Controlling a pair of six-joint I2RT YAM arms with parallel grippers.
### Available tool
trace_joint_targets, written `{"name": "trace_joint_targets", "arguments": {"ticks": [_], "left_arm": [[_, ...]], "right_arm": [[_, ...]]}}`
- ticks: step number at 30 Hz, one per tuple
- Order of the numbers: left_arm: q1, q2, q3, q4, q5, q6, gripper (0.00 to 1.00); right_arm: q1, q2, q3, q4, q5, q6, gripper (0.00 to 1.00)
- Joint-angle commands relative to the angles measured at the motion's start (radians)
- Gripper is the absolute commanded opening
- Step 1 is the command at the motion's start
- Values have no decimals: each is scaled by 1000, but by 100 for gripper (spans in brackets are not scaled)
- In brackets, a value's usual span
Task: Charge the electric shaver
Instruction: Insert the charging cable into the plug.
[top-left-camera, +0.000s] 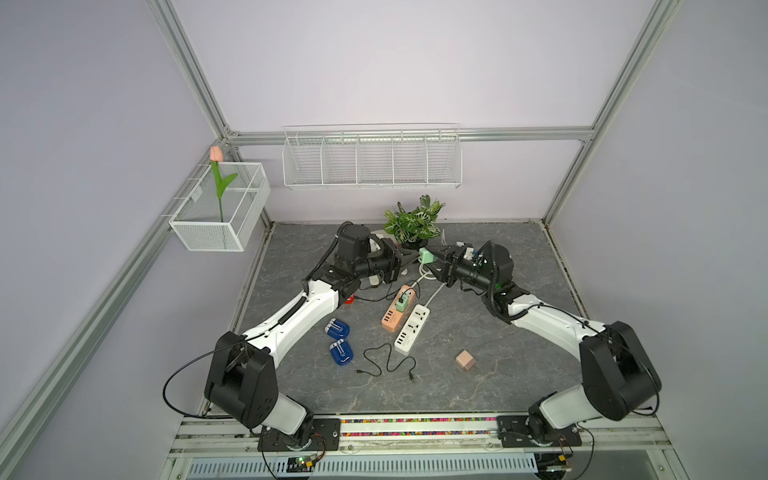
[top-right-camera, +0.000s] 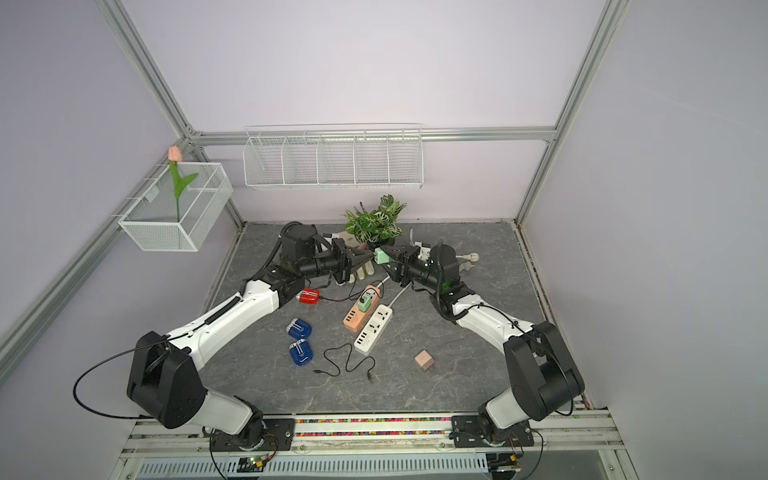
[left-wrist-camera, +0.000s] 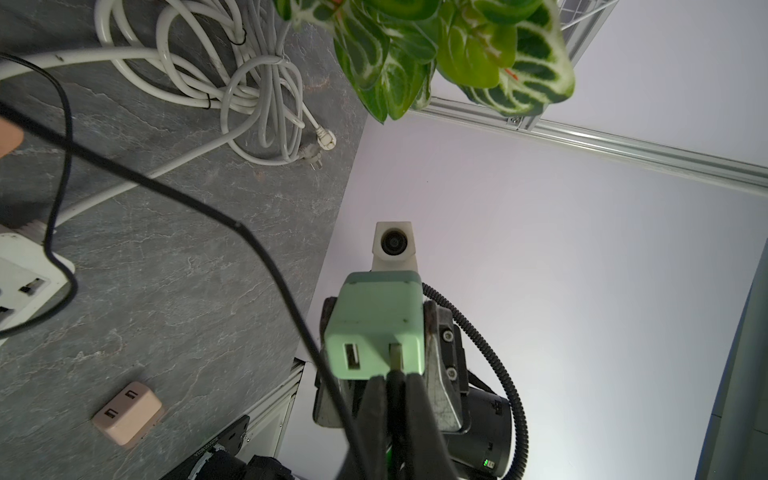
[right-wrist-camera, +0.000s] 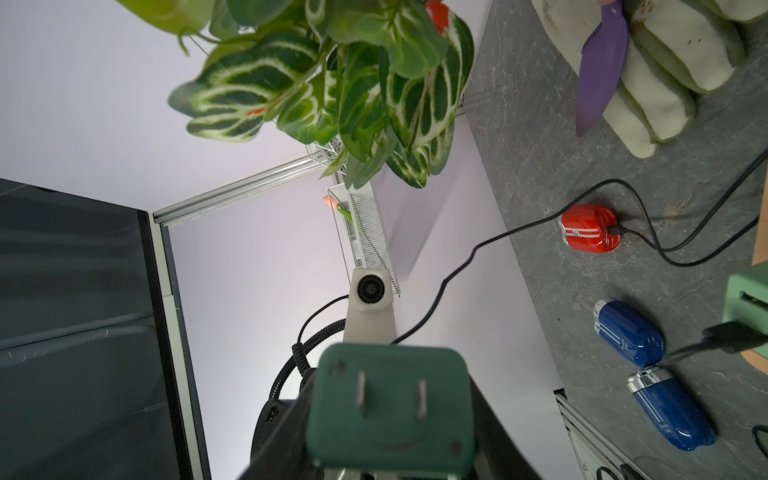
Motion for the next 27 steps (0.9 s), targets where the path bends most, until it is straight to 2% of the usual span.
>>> {"name": "trace_joint_targets", "arguments": {"ticks": [1, 7, 11, 18, 27], "left_arm": [[-6, 53, 30, -27, 7, 3, 0], [-6, 57, 37, -46, 26, 3, 0], [-3, 57, 5, 16, 37, -44, 0], [34, 61, 10, 24, 53, -17, 0], [35, 74, 8, 46, 64, -11, 0]], "right_arm": [[34, -48, 17, 79, -119, -17, 7], [22, -49, -2, 136, -106, -20, 7], [18, -31, 16, 184, -121, -10, 7], [19, -39, -2, 215, -136, 7, 7], [19, -37, -30, 249, -125, 7, 7]]}}
